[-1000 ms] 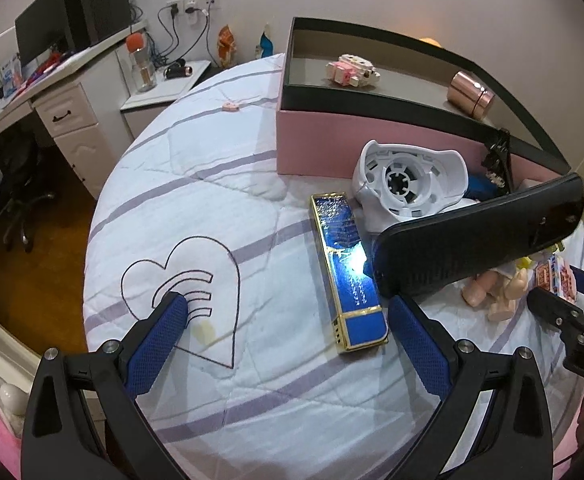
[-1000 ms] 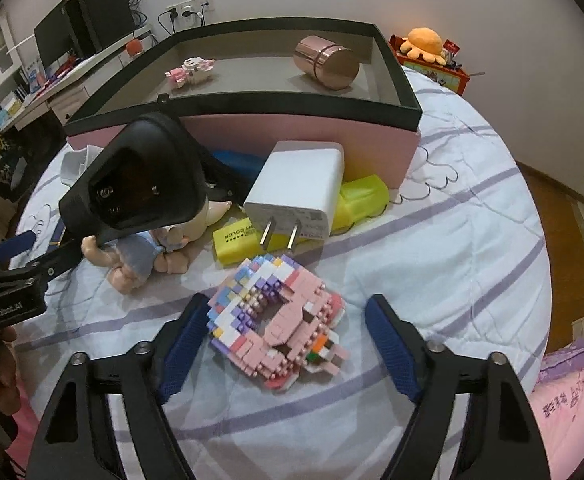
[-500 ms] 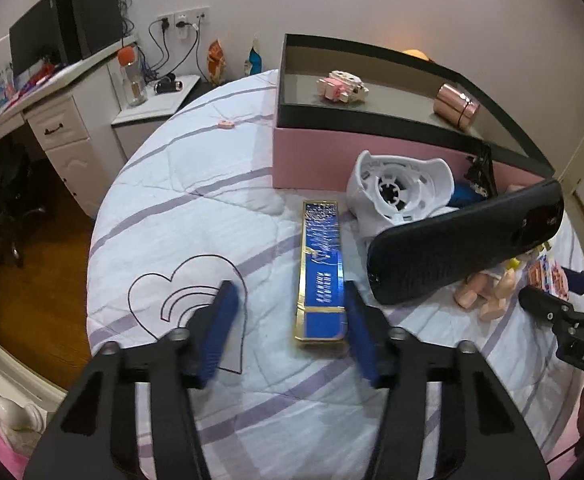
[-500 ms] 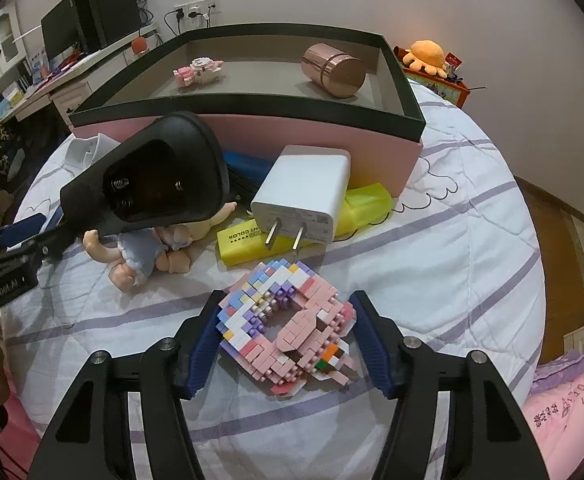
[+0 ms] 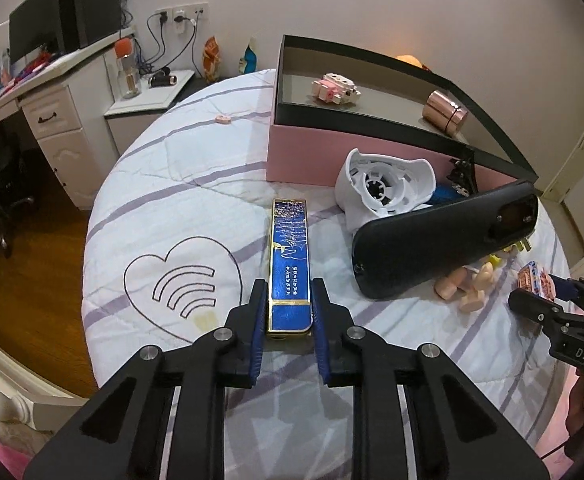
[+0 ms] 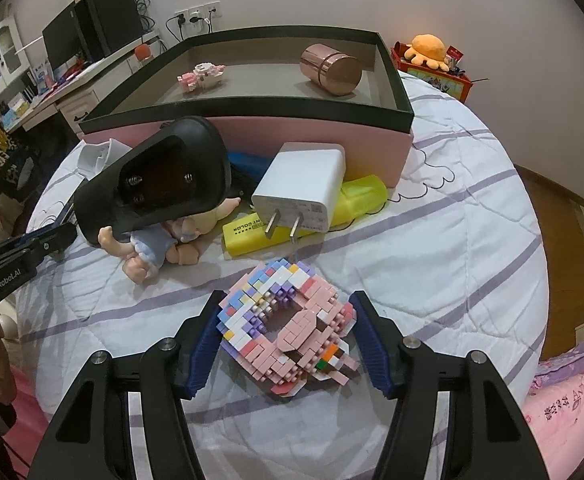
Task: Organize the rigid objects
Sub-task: 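Grasp the blue-and-gold box with the left gripper while right grasps the pink block figure, then carry both items into the tray and open both grippers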
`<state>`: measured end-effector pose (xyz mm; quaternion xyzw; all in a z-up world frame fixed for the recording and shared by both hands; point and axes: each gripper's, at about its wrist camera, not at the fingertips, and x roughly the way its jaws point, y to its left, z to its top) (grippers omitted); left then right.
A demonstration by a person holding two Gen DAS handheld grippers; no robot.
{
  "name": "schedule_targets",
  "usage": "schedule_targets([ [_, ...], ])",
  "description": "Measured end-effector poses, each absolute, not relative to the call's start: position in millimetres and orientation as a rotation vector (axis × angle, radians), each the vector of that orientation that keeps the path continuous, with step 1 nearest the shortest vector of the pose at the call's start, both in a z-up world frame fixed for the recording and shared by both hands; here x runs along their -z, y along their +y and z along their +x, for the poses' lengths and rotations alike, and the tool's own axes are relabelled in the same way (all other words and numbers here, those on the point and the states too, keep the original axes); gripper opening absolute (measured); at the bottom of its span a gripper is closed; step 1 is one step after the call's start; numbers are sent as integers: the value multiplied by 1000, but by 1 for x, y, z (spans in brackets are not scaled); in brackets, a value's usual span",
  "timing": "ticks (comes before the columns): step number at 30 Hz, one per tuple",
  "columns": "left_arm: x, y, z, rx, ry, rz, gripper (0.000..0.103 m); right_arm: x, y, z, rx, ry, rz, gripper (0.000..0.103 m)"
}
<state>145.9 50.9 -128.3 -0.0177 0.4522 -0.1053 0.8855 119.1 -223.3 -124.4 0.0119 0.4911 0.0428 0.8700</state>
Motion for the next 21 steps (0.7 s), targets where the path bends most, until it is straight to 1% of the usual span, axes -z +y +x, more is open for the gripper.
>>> schedule_targets([
  [10, 114, 53, 135, 221, 914, -52, 20, 118, -228, 115, -88, 1014, 38, 63],
  [16, 90, 49, 126, 228, 871, -47, 20, 107, -229, 111, -93, 993, 44, 63],
  [21, 63, 45, 124, 250, 823, -46, 20, 84, -232, 110, -113, 953, 51, 63],
])
